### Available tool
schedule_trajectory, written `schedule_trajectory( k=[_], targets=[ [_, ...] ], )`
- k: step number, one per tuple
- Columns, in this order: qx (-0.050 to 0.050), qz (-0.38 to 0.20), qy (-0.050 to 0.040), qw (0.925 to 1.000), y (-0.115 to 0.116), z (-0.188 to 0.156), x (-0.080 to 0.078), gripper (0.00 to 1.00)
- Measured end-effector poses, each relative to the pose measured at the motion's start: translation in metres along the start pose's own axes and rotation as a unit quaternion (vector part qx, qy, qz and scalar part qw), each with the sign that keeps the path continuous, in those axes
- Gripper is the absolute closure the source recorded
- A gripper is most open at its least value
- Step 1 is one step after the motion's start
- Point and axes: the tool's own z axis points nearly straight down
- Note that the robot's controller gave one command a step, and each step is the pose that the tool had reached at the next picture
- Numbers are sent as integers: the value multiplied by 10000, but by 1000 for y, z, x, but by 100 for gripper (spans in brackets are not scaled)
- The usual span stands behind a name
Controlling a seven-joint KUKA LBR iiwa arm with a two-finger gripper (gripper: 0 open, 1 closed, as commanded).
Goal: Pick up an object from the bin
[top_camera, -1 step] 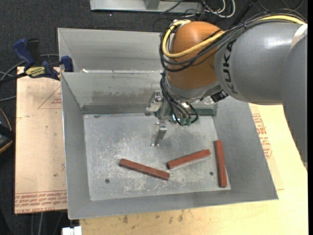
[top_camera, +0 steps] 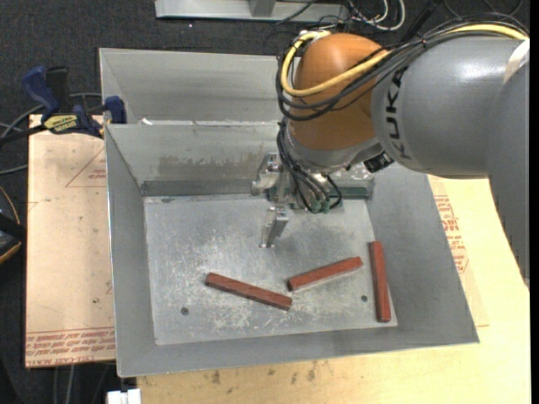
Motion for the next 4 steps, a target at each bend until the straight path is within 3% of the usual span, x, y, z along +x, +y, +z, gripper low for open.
schedule_trajectory(
  k=[1, 2, 3, 4],
  targets=[
    [-2, 411, -9, 9992, 12, 71, 45, 0],
    [9, -79, 29, 10000, 28, 64, 77, 0],
    [2, 805, 5, 9968, 8, 59, 78, 0],
    [1, 70, -3, 10000, 20, 111, 88, 0]
  ],
)
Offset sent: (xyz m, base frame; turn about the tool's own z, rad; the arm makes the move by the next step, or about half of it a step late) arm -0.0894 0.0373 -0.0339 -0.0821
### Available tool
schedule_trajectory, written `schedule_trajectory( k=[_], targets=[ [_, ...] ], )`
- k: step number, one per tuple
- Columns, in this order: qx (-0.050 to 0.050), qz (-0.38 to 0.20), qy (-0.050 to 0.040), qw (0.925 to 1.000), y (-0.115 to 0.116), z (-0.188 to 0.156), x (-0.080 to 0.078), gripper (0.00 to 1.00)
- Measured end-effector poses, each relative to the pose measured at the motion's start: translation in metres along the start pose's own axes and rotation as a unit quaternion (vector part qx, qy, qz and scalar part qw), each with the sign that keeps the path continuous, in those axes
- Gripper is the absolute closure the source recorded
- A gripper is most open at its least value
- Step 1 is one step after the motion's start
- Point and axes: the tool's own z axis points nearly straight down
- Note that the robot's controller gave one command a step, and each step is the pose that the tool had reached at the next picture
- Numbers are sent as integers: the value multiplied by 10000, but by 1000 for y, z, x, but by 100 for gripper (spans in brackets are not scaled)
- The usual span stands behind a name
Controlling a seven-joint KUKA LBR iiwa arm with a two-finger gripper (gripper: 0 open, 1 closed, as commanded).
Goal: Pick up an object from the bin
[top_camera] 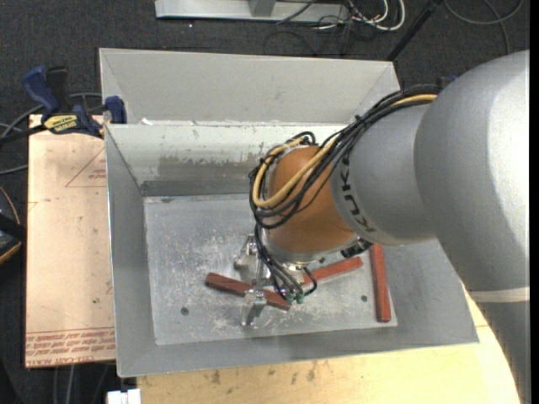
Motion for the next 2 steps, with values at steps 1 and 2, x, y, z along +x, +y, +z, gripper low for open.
schedule_trajectory(
  k=[1, 2],
  targets=[
    [-23, 1228, -83, 9924, 9, 3, -1, 100],
    [-24, 1230, -83, 9924, 9, 3, -1, 100]
  ],
)
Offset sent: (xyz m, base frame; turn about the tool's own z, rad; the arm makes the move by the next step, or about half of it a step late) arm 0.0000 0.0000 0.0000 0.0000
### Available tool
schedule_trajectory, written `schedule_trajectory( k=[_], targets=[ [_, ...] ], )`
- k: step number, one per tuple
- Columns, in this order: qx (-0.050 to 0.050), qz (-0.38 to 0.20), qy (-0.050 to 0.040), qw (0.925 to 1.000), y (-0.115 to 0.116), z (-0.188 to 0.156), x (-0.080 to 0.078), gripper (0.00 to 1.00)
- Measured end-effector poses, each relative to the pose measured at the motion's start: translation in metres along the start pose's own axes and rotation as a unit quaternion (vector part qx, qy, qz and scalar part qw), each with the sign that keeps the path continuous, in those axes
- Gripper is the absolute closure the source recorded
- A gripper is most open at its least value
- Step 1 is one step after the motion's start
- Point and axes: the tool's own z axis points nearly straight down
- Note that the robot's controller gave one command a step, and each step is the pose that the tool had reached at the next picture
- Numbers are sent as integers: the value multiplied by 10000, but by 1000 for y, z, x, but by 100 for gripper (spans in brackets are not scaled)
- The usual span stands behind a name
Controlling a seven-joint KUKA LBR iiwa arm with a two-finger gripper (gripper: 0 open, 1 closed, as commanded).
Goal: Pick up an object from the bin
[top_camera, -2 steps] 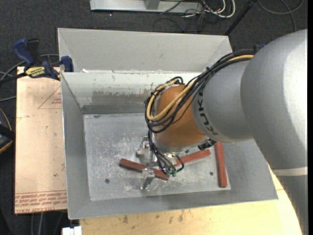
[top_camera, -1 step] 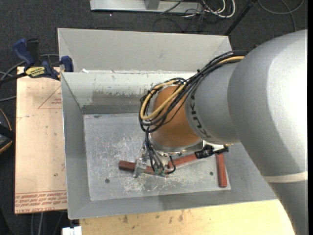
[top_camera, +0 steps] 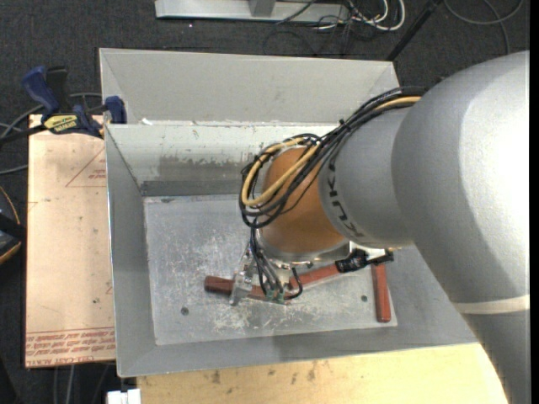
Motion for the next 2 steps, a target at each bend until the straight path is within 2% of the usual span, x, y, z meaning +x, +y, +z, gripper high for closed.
schedule_trajectory(
  k=[2],
  targets=[
    [22, -2, 51, 10000, 0, -7, 1, 100]
  ],
)
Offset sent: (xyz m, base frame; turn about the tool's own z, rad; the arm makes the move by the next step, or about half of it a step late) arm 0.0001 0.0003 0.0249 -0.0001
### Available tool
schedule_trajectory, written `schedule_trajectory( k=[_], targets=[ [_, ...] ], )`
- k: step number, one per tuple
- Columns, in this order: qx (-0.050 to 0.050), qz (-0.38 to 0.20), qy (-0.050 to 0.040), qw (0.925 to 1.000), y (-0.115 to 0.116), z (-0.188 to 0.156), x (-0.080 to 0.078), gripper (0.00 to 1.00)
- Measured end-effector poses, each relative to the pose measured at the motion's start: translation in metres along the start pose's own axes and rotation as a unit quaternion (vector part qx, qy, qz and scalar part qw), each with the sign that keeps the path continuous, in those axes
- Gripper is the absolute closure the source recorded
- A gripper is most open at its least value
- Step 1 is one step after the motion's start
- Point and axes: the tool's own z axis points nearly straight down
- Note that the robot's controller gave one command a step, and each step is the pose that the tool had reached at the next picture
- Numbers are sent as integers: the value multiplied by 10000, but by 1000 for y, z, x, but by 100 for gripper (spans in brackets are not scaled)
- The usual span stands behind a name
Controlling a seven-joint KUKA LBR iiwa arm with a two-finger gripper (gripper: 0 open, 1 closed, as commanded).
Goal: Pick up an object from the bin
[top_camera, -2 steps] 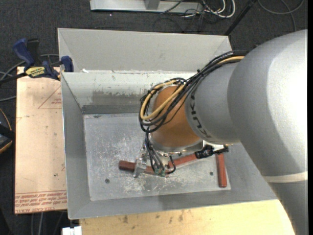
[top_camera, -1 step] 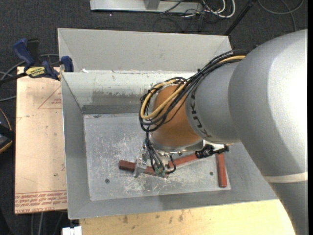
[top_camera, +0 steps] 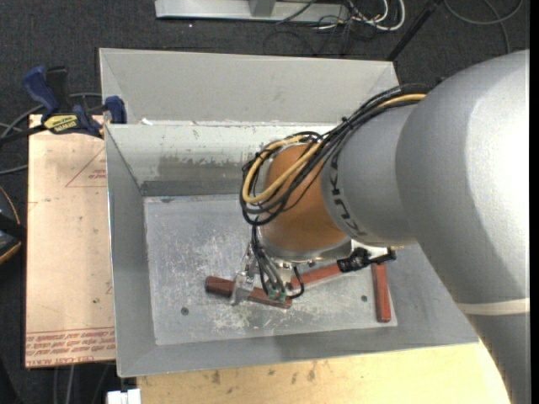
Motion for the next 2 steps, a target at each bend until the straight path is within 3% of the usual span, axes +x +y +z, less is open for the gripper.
schedule_trajectory(
  k=[2],
  targets=[
    [11, -2, 26, 10000, 0, -8, 0, 100]
  ],
)
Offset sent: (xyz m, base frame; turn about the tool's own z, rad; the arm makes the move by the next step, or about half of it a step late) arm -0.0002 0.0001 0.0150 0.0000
